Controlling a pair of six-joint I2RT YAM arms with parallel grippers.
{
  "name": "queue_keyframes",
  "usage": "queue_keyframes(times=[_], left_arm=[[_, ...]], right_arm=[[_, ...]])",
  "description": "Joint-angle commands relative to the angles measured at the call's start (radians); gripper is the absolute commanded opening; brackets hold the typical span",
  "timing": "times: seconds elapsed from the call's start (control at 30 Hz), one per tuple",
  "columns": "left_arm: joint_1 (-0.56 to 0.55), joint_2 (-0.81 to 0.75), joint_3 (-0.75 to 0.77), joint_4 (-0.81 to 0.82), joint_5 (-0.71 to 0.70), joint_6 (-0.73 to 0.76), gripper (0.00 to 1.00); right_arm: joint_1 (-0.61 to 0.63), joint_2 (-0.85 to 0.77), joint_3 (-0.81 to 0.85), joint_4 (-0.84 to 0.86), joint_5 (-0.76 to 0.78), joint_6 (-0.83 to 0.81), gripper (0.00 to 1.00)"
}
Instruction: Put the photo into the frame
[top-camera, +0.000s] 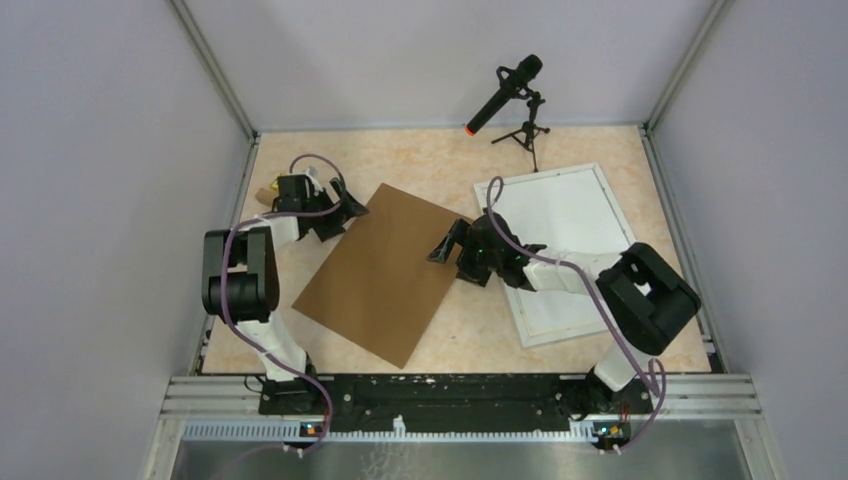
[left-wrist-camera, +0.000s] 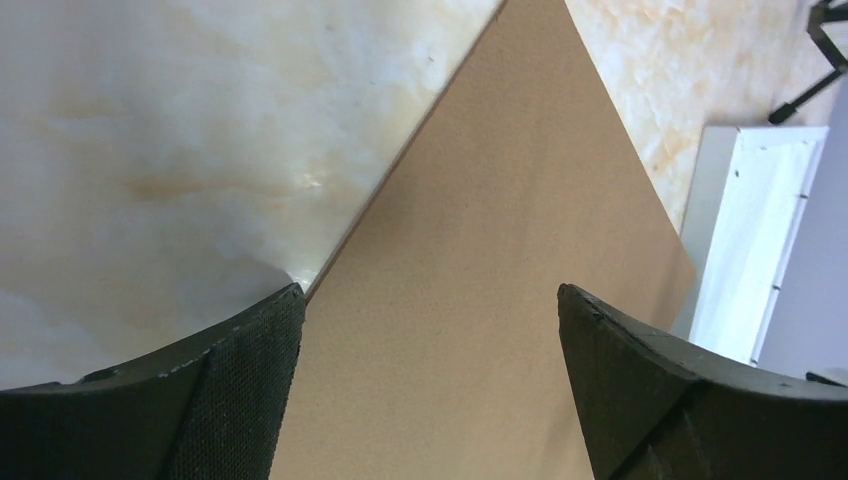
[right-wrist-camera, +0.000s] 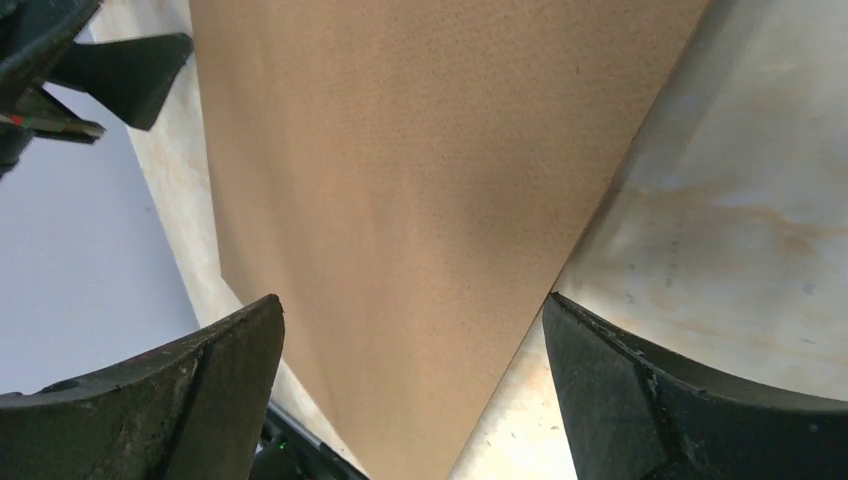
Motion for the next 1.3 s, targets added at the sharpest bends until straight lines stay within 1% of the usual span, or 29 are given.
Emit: queue_keyframes(times=[0.0,0.17,0.3,0.47,0.57,0.73,0.87,0.93,1.0,1.1,1.27], left_arm=[[-0.080,0.058,-0.085,-0.108,0.205,-0.106,0.98],[-0.136,0.065,-0.109,-0.034,0.291,-0.170,0.98],[-0.143,0.049,-0.137,-0.011,0.290,-0.199,0.98],[-0.223,0.064,-0.139,0.039,0.325,-0.220,0.98],[-0.236,0.075,-0.155,0.065,0.337,-0.248,0.98],[-0.237,0.068,-0.165,0.075,0.335,-0.260,0.98],[-0.237,0.070,-0.171,0.077,0.332,-0.269,0.98],[-0.237,0.071,-0.172,0.078,0.332,-0.271,0.98],[-0.236,0.071,-0.174,0.076,0.329,-0.272,0.99],[-0.237,0.071,-0.174,0.072,0.324,-0.271,0.98],[-0.238,0.079,-0.175,0.073,0.326,-0.276,0.98]], right_arm=[[-0.028,-0.139,0.074,-0.002,0.050,-0.051,0.96],[-0.092,-0.222,0.009,-0.034,0.066,-0.071,0.97],[-0.141,-0.256,-0.015,-0.066,0.058,-0.093,0.97],[-0.201,-0.289,-0.055,-0.110,0.073,-0.113,0.97],[-0.247,-0.290,-0.064,-0.150,0.067,-0.157,0.97],[-0.365,-0.255,-0.075,-0.178,-0.111,-0.323,0.98],[-0.414,-0.266,-0.088,-0.221,-0.144,-0.417,0.97],[-0.439,-0.273,-0.099,-0.224,-0.172,-0.433,0.96],[-0.474,-0.282,-0.126,-0.192,-0.226,-0.430,0.95],[-0.518,-0.293,-0.162,-0.136,-0.287,-0.424,0.90],[-0.547,-0.289,-0.182,-0.093,-0.361,-0.439,0.86]])
